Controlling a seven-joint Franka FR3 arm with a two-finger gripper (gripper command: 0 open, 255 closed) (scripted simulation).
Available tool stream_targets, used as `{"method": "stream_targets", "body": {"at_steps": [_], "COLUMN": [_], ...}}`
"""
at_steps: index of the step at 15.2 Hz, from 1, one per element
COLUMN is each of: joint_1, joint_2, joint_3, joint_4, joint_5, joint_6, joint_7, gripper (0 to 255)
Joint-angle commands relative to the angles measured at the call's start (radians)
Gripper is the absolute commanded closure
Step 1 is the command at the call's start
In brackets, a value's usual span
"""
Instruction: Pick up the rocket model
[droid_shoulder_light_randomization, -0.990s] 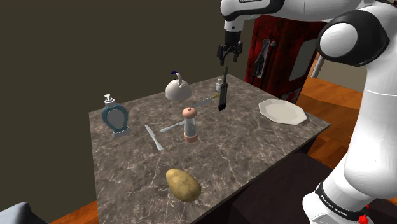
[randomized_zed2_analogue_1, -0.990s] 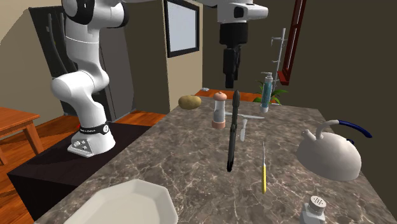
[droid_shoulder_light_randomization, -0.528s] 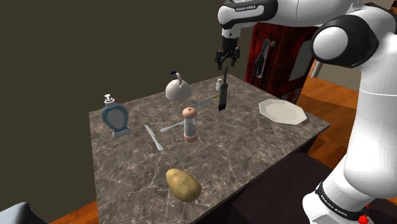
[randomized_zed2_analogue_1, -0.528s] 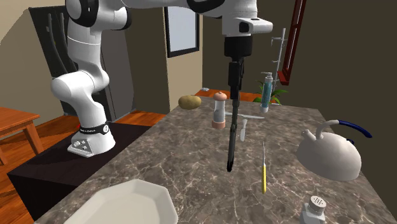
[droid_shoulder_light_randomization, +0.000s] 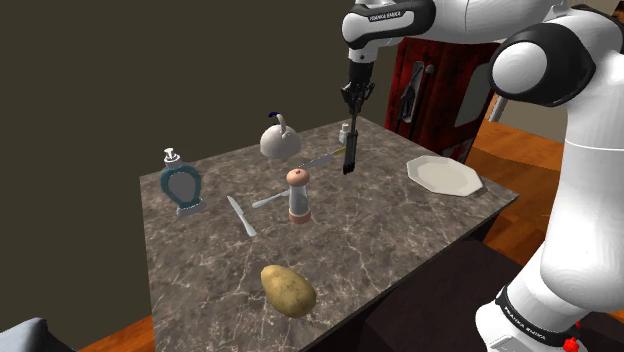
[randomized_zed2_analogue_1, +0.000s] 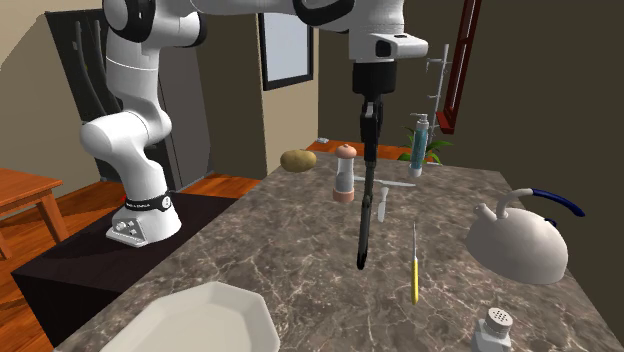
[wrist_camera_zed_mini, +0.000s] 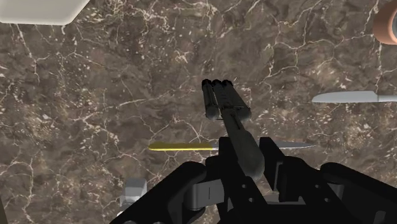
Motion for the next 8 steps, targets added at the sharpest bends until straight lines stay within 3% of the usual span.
{"method": "stream_targets", "body": {"at_steps": [1,8], "joint_1": [0.000,-0.003], "joint_2": [0.000,0.005], "joint_3": [0.000,-0.001], "joint_4": [0.000,0.060], "joint_5": [0.000,0.000], "joint_6": [0.000,-0.056], "joint_7": [0.000,0.001], "gripper": [255,255]}}
